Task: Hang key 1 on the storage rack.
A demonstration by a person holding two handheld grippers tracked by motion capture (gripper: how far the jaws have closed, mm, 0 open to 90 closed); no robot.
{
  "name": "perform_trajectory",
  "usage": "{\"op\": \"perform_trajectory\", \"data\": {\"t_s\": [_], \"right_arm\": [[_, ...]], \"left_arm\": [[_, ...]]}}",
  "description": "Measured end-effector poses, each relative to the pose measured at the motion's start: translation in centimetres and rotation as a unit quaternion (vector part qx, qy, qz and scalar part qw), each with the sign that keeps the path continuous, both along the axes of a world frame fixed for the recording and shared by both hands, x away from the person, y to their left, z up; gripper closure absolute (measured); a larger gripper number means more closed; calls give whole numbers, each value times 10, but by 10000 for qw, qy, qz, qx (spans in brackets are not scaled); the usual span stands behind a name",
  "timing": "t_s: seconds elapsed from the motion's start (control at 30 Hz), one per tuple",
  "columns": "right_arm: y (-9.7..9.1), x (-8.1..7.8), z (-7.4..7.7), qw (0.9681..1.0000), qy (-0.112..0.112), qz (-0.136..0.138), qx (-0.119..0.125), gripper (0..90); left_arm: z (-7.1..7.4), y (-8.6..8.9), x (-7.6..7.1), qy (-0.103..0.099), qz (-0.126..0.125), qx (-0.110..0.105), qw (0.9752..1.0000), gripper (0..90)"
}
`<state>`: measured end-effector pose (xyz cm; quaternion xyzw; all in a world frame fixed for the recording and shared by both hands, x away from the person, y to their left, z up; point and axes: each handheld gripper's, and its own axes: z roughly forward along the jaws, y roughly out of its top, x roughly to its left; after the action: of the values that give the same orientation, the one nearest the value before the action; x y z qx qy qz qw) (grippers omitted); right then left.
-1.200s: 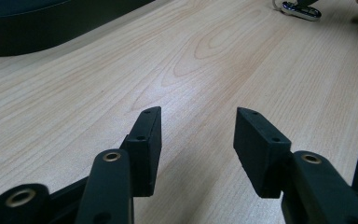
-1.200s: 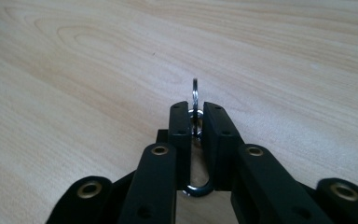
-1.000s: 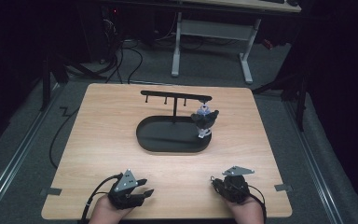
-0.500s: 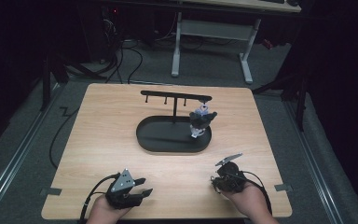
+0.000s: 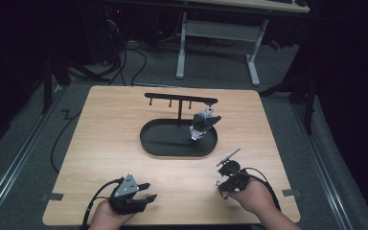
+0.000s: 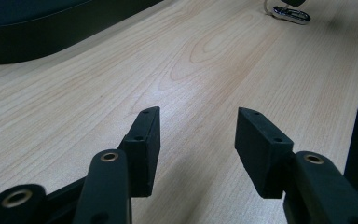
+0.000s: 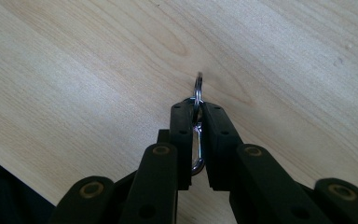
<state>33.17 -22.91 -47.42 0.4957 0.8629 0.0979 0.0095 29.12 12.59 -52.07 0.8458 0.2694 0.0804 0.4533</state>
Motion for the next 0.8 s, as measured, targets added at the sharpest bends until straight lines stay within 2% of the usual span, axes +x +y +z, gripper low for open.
{"op": "perform_trajectory", "data": {"t_s": [0.03,0.13,0.47,0.57,0.67,0.8], "right_arm": [[-1,1,0,9999,-44,111,4,847],[-2,2,1,9999,30,106,-32,885],[1,7,-2,9998,-23,174,-91,884],[3,7,-1,9993,-39,318,-182,891],[5,7,4,9986,-74,479,-199,892],[6,9,18,9988,-91,470,-107,892]], "left_arm": [[0,0,0,6,4,-9,10000,510],[0,-1,0,5,0,-4,10000,510],[-1,-2,-1,-10,-23,28,10000,510],[-1,-2,-1,-7,-23,28,10000,510],[-1,-1,0,-16,-20,24,10000,510],[0,0,0,-38,-25,35,10000,510]]}}
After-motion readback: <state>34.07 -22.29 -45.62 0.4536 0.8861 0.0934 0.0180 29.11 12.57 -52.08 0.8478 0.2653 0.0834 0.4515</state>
